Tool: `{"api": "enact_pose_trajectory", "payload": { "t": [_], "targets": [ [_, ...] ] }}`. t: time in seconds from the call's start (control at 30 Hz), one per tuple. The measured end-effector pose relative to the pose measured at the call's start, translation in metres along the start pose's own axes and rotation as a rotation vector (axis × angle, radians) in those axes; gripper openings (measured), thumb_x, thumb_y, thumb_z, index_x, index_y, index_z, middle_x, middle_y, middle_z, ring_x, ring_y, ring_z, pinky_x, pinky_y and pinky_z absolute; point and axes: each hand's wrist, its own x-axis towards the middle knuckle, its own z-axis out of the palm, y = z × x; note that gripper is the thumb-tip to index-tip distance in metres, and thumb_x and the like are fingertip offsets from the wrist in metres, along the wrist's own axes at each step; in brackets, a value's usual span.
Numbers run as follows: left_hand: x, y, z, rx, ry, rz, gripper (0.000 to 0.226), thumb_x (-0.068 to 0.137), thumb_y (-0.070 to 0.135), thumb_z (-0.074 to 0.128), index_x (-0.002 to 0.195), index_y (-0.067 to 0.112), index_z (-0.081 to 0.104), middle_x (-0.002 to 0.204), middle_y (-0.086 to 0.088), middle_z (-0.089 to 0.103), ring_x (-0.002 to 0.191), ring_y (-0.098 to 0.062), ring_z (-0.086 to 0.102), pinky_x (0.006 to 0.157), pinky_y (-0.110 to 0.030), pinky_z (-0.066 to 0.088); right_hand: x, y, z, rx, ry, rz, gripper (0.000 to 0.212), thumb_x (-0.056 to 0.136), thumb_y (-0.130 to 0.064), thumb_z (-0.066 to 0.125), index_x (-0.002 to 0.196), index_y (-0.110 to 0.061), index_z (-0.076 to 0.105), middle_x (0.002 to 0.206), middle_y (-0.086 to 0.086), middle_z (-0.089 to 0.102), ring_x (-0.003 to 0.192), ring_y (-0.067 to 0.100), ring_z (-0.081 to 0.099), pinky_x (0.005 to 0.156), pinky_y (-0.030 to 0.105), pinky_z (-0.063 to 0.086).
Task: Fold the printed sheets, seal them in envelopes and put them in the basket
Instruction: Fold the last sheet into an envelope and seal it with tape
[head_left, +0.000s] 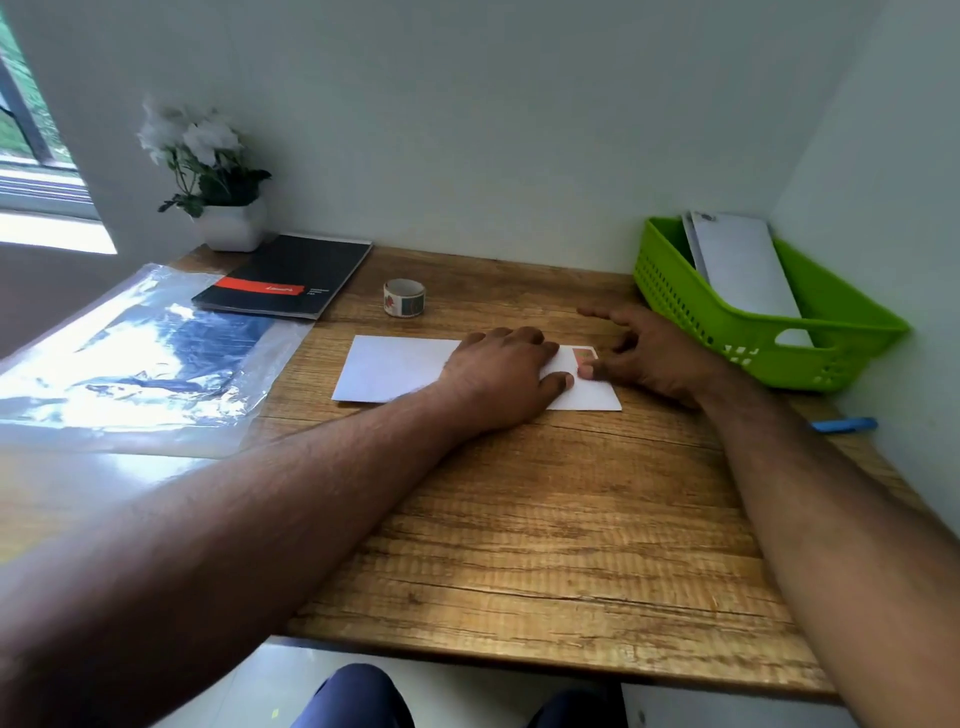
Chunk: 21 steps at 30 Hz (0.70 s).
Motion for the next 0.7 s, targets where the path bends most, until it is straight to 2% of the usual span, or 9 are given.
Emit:
{"api": "enact_pose_trajectory", "payload": {
  "t": [0.1, 0.2, 0.3, 0.33, 0.4, 0.5, 0.6, 0.7],
  "targets": [
    [-0.004, -0.001, -0.002, 0.003, 0.020, -0.051, 0.067, 0.093, 0.066, 0.027, 0.145, 0.025, 0.038, 0.149, -0.002, 0.041, 0.135, -0.025, 0.039, 0.110, -0.048, 0.028, 0.003, 0.000, 0.000, -0.020, -0.046, 0.017, 0.077, 0.065, -0.042, 0.081, 0.132, -0.049, 0.045, 0.109, -0.005, 0.053, 0.098, 0.006, 0.050, 0.080, 0.022, 0.044],
    [-0.007, -0.018, -0.012, 0.021, -0.001, -0.130, 0.067, 0.093, 0.067, 0.030, 0.143, 0.025, 0.041, 0.146, -0.004, 0.043, 0.133, -0.028, 0.040, 0.109, -0.050, 0.030, 0.007, 0.005, 0.002, -0.031, 0.016, 0.045, 0.067, 0.067, -0.049, 0.077, 0.129, -0.042, 0.052, 0.110, 0.001, 0.058, 0.099, 0.011, 0.055, 0.084, 0.024, 0.044],
    [-0.010, -0.037, -0.019, -0.029, -0.008, -0.155, 0.059, 0.092, 0.060, 0.046, 0.140, 0.025, 0.048, 0.141, -0.004, 0.046, 0.129, -0.025, 0.044, 0.105, -0.046, 0.036, 0.007, 0.004, 0.006, -0.079, 0.087, 0.023, 0.053, 0.076, -0.040, 0.074, 0.125, -0.026, 0.060, 0.108, -0.002, 0.058, 0.091, 0.005, 0.051, 0.070, 0.012, 0.036],
    [-0.010, -0.041, -0.020, -0.076, 0.006, -0.164, 0.059, 0.089, 0.058, 0.052, 0.138, 0.025, 0.049, 0.140, -0.004, 0.048, 0.128, -0.024, 0.045, 0.103, -0.044, 0.038, 0.007, 0.002, 0.009, -0.084, 0.121, 0.011, 0.050, 0.078, -0.038, 0.073, 0.124, -0.022, 0.061, 0.109, -0.002, 0.059, 0.089, 0.003, 0.050, 0.068, 0.012, 0.035],
    [-0.008, -0.046, -0.019, -0.195, 0.047, -0.213, 0.061, 0.082, 0.057, 0.063, 0.133, 0.026, 0.055, 0.135, -0.001, 0.054, 0.125, -0.023, 0.049, 0.101, -0.041, 0.041, 0.007, -0.001, 0.013, -0.076, 0.178, 0.009, 0.050, 0.079, -0.038, 0.072, 0.123, -0.018, 0.062, 0.117, 0.000, 0.061, 0.093, 0.004, 0.050, 0.076, 0.017, 0.037],
    [-0.008, -0.054, -0.021, -0.459, 0.094, -0.277, 0.045, 0.073, 0.044, 0.079, 0.112, 0.021, 0.072, 0.109, 0.000, 0.070, 0.100, -0.018, 0.065, 0.089, -0.042, 0.054, 0.007, -0.006, 0.016, -0.050, 0.208, 0.033, 0.048, 0.079, -0.037, 0.073, 0.120, -0.015, 0.064, 0.123, 0.001, 0.062, 0.101, 0.008, 0.051, 0.084, 0.021, 0.036],
    [-0.014, -0.058, -0.027, -0.689, 0.153, -0.313, 0.025, 0.073, 0.023, 0.083, 0.095, 0.012, 0.076, 0.088, -0.003, 0.071, 0.080, -0.019, 0.067, 0.073, -0.036, 0.059, 0.005, -0.011, 0.014, 0.065, 0.196, 0.045, 0.033, 0.082, -0.033, 0.071, 0.109, -0.015, 0.069, 0.110, 0.000, 0.068, 0.094, 0.009, 0.058, 0.079, 0.023, 0.043],
    [-0.016, -0.058, -0.036, -0.864, 0.248, -0.352, 0.015, 0.073, 0.018, 0.082, 0.084, 0.011, 0.073, 0.078, -0.003, 0.069, 0.072, -0.019, 0.063, 0.064, -0.030, 0.051, -0.003, -0.021, 0.008, 0.374, 0.249, 0.032, 0.017, 0.086, -0.023, 0.067, 0.099, -0.013, 0.070, 0.093, 0.004, 0.071, 0.081, 0.016, 0.063, 0.067, 0.027, 0.050]
  ]
}}
